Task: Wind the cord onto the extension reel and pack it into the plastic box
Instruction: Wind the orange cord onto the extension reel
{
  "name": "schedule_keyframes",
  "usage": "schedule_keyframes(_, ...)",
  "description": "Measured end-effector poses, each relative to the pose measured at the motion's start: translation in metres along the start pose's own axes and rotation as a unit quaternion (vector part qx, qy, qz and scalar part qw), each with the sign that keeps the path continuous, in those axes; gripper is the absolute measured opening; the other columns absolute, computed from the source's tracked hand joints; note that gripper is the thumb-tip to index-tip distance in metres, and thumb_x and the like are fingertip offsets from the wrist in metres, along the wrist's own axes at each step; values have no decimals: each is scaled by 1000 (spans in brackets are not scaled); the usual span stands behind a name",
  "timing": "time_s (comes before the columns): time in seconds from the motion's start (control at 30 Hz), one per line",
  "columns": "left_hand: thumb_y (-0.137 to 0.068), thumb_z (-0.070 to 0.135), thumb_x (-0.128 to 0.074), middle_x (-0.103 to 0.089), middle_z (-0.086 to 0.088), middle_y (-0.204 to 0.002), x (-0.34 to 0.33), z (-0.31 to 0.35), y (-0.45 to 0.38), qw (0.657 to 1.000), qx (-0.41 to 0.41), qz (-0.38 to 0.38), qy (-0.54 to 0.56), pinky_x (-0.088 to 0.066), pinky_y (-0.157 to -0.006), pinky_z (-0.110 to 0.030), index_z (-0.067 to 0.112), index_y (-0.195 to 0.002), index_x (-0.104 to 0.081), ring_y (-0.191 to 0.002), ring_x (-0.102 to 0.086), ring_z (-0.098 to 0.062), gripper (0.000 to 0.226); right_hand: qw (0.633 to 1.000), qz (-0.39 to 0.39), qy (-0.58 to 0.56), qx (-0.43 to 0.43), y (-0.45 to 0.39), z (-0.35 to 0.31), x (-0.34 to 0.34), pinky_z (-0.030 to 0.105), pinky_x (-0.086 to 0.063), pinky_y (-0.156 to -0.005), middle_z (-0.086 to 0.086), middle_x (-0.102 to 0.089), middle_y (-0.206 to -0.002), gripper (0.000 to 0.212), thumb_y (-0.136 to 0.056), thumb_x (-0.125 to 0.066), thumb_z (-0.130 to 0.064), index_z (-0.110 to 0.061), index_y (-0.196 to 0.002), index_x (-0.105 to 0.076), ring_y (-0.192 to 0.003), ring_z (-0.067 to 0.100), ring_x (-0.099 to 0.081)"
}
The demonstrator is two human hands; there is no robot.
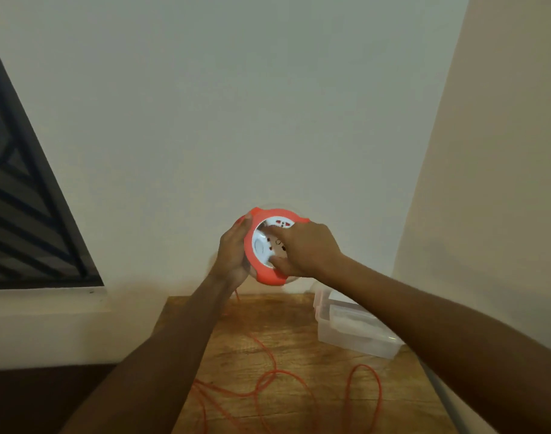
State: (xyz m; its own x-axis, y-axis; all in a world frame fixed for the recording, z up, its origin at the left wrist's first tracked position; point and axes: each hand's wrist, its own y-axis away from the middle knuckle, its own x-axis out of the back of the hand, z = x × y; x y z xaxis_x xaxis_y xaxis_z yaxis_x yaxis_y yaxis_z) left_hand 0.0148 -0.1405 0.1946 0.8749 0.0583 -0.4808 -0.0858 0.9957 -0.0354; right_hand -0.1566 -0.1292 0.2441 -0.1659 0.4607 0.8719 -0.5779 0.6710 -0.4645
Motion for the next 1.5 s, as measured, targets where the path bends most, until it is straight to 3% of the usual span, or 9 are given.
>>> schedule_keyframes(0.23, -102, 36, -64, -78, -8, -119, -23, -10, 4, 992, -68, 91, -60, -61, -95, -55, 22, -119, -71, -111, -74, -35, 24, 795, 35, -471, -380, 10, -34, -25, 39, -52, -97, 3, -55, -143, 59, -91, -58, -39, -22, -146, -43, -123, 25, -57)
schedule_keyframes(0.37, -104, 35, -60, -74, -17, -127, 3, -23, 5, 995, -30, 78, -53, -55, -103, -60, 15, -125, -69, -117, -70, -43, 30, 951, 34, -231, -204, 39, -29, -32, 25, -50, -62, 3, -71, -112, 54, -85, -62, -30, -21, -136, -49, -89, 23, -69)
schedule_keyframes(0.47, -105, 35, -57, -73, -20, -128, 15, -25, 5, 994, -16, 67, -90, -55, -104, -61, 10, -130, -66, -117, -69, -45, 37, 998, 3, -62, 26, 46, -9, -27, 38, -56, -71, 9, -64, -128, 44, -86, -68, -21, -24, -129, -61, -101, 32, -67)
schedule_keyframes(0.63, -105, 33, -55, -77, -20, -117, 32, -31, 12, 991, 12, 32, -126, -65, -79, -45, 7, -130, -68, -99, -76, -37, 39, 967, -121, 56, 215, 41, 4, -23, 35, -53, -64, 14, -39, -148, 66, -83, -73, -14, -36, -139, -49, -111, 33, -60)
schedule_keyframes(0.87, -106, 38, -54, -74, -24, -123, 39, -35, 13, 990, 64, -10, -126, -60, -93, -55, 8, -132, -66, -103, -74, -41, 42, 896, -146, 172, 382, 18, -1, 0, 36, -57, -68, 10, -38, -151, 66, -88, -73, -29, -39, -144, -39, -114, 29, -60)
schedule_keyframes(1.0, -102, 41, -58, -77, -18, -111, 43, -28, 9, 990, 83, -15, -117, -65, -70, -39, 8, -124, -71, -85, -79, -30, 42, 873, -141, 227, 408, 12, -7, 5, 37, -57, -77, 13, -43, -146, 65, -89, -72, -34, -37, -144, -37, -111, 28, -61)
schedule_keyframes(1.23, -102, 33, -60, -74, -23, -116, 36, -28, 9, 993, 81, -34, -74, -66, -80, -44, 6, -126, -71, -90, -77, -32, 38, 868, -112, 263, 406, 15, -7, -14, 36, -54, -60, 17, -60, -128, 60, -89, -70, -34, -41, -142, -44, -94, 30, -69)
schedule_keyframes(1.4, -102, 32, -62, -63, -32, -138, 27, -48, 13, 999, 35, 15, -20, -47, -111, -64, -2, -137, -63, -126, -62, -50, 49, 998, -54, 13, 43, 35, -12, -42, 35, -52, -69, 0, -71, -116, 62, -81, -62, -58, -36, -138, -48, -96, 28, -70)
schedule_keyframes(1.5, -101, 31, -65, -76, -23, -119, 21, -62, 19, 999, 8, 39, -14, -63, -88, -54, 3, -121, -73, -108, -74, -42, 35, 918, -33, -282, -277, 50, -35, -59, 38, -50, -89, -2, -64, -132, 67, -83, -57, -63, -27, -139, -52, -117, 25, -61)
